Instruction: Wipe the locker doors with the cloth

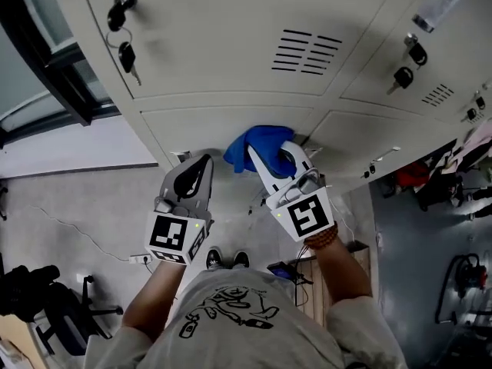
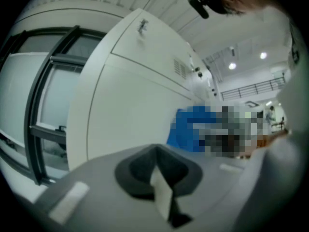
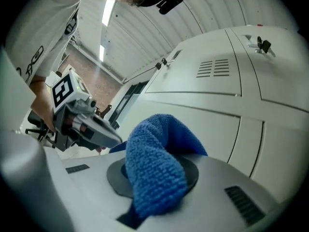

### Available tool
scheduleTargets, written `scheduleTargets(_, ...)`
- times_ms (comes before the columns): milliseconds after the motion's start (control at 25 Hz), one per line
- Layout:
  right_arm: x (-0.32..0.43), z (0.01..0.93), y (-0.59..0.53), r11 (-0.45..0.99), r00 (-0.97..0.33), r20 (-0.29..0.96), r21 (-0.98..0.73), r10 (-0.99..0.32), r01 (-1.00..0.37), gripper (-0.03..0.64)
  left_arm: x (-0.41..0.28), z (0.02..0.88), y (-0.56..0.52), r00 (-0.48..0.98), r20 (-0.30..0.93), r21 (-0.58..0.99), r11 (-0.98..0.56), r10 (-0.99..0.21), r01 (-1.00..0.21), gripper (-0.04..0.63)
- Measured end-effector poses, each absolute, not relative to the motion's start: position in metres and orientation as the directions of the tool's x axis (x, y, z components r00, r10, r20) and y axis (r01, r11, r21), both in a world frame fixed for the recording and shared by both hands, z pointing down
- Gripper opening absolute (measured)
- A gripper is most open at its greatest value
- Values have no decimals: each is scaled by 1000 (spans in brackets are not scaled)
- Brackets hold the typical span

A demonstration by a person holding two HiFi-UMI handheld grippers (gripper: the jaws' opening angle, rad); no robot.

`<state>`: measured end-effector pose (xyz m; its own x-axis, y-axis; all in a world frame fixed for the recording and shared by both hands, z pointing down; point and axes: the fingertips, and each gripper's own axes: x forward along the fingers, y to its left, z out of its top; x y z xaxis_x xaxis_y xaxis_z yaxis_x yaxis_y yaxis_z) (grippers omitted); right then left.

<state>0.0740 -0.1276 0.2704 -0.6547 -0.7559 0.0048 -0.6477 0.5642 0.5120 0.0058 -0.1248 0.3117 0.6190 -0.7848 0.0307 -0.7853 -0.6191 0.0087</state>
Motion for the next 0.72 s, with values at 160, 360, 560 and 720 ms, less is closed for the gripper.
scheduleTargets(160,76,236,-126,541,-646,-39,508,-763,-670,23,0,302,-122,618,16,7,-618,-786,-786,3)
scheduleTargets(360,80,196,-125,537,-631,-143,404,-763,-741,23,-5,290,-119,619,-5,0,-619,-786,-786,3)
scheduleTargets(560,68,185,-109,520,-602,-193,346,-775,-781,23,-12,283,-112,615,-8,-9,-615,-788,-788,3)
scheduleTargets(720,55,201,-90,515,-569,-197,266,-798,-815,23,-22,275,-107,598,-18,-2,-598,-801,-801,3)
